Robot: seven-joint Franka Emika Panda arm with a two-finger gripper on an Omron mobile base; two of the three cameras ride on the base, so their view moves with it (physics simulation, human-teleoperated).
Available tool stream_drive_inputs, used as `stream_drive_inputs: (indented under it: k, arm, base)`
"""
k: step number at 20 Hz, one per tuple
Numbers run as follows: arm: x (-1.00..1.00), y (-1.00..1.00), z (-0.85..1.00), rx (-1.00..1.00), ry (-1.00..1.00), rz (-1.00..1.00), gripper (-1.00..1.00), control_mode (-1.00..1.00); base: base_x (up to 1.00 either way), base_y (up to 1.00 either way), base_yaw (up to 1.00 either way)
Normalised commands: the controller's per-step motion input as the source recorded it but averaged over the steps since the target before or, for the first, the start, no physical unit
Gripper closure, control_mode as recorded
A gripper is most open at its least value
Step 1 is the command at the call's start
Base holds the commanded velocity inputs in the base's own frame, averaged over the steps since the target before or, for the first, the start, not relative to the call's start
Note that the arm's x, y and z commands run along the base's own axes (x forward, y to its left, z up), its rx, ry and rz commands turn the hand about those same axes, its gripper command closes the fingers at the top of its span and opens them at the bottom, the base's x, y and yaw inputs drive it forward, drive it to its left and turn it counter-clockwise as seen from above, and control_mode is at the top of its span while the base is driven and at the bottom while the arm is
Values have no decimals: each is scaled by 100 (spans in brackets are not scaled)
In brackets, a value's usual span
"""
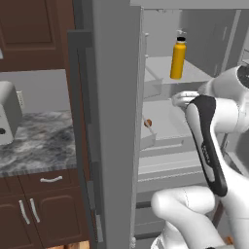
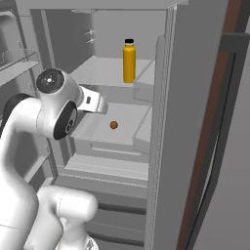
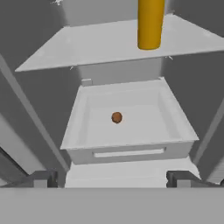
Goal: Place the mustard and mayonnaise from the counter to the top shelf of the fridge. If the existing items in the fridge are on the top shelf, move them to other shelves.
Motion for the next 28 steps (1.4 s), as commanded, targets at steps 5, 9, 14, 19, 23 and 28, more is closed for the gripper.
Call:
stream_drive_inputs:
  k: [5, 9, 14, 19, 23, 28]
  arm:
    - [-1, -65, 88, 8, -10, -25, -100, -100]
    - [19, -35, 69, 6, 1, -14, -100, -100]
    - [49, -4, 29, 0, 7, 0, -100, -100]
    - [59, 0, 0, 0, 6, 0, -100, -100]
    - [65, 0, -8, 0, 0, 0, -100, -100]
    - [55, -4, -27, -3, 0, 1, -100, -100]
  base:
    - [0, 0, 0]
    - [0, 0, 0]
    - [0, 0, 0]
    - [0, 0, 0]
    - [0, 0, 0]
    - [0, 0, 0]
